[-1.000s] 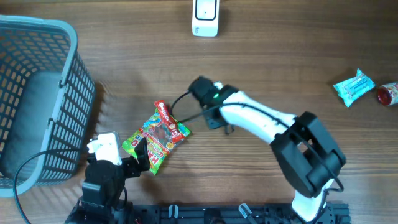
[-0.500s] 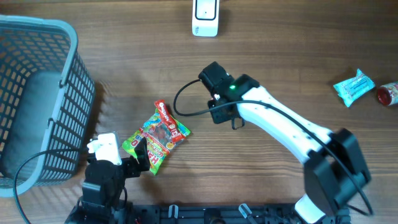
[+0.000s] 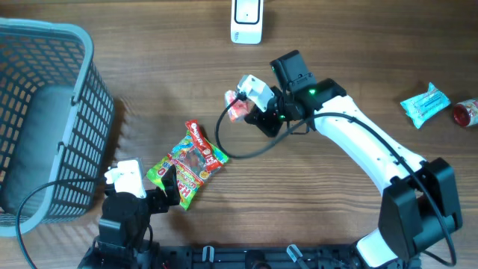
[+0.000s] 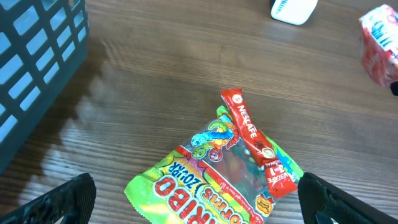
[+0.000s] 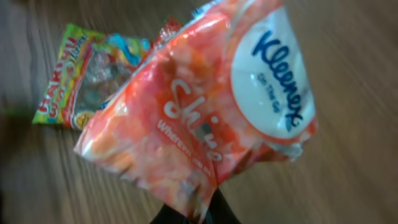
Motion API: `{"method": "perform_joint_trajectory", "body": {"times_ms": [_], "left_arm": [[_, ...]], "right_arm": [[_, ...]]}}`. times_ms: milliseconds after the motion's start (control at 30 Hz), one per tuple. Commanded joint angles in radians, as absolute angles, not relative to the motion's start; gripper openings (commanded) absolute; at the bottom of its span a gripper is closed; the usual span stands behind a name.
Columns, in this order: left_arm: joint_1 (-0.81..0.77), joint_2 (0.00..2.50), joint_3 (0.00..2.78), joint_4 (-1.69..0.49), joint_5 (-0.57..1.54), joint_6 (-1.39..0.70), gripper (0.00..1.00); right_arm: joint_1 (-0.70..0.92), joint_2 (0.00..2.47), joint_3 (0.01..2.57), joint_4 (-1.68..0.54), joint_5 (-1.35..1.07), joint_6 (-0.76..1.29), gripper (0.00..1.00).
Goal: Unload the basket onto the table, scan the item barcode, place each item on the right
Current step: 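Lift the Kleenex pack with the right gripper toward the scanner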
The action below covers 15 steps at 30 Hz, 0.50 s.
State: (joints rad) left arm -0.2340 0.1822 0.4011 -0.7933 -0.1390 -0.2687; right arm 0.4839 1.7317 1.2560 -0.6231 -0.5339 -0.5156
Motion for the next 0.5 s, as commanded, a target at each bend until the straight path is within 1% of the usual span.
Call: {"method": "perform_joint_trajectory", "body": {"times_ms": [0,33,100,200,233,333,367,400,433,467], "left_arm": [[-0.229,0.175,0.392,-0.791,-0.128,-0.274,1.0],[-0.229,0.175,0.392,-0.791,-0.128,-0.274,1.0],[-0.229,0.175,0.392,-0.791,-0.128,-0.274,1.0],[-0.229,0.175,0.392,-0.791,-0.128,-0.274,1.0],[-0.229,0.175,0.392,-0.791,-0.128,-0.274,1.0],[-0.229,0.175,0.392,-0.791,-0.128,-0.274,1.0],[-0.229,0.175,0.392,-0.791,-0.128,-0.274,1.0],[-0.229,0.175,0.392,-0.791,-0.128,-0.274,1.0],[-0.229,0.175,0.392,-0.791,-0.128,-0.274,1.0],[-0.229,0.175,0.392,-0.791,-0.128,-0.274,1.0]], "right_arm": [[0.484,1.744,1.235,-0.61,-0.863,-0.779,0.04],[0.484,1.744,1.235,-0.609,-0.953,-0.843,0.04],[0.48,1.744,1.235,-0.603,-1.048,-0.893,0.04],[0.472,1.744,1.235,-0.597,-1.101,-0.851,0.04],[0.471,1.744,1.235,-0.594,-1.101,-0.785,0.04],[0.471,1.744,1.235,-0.591,-1.06,-0.47,0.04],[0.471,1.744,1.235,-0.591,-1.043,-0.399,0.04],[0.471,1.744,1.235,-0.588,-1.006,-0.311,0.04],[0.471,1.744,1.235,-0.581,-0.969,-0.271,0.04],[0.471,1.744,1.235,-0.562,-0.841,-0.178,0.04]]}}
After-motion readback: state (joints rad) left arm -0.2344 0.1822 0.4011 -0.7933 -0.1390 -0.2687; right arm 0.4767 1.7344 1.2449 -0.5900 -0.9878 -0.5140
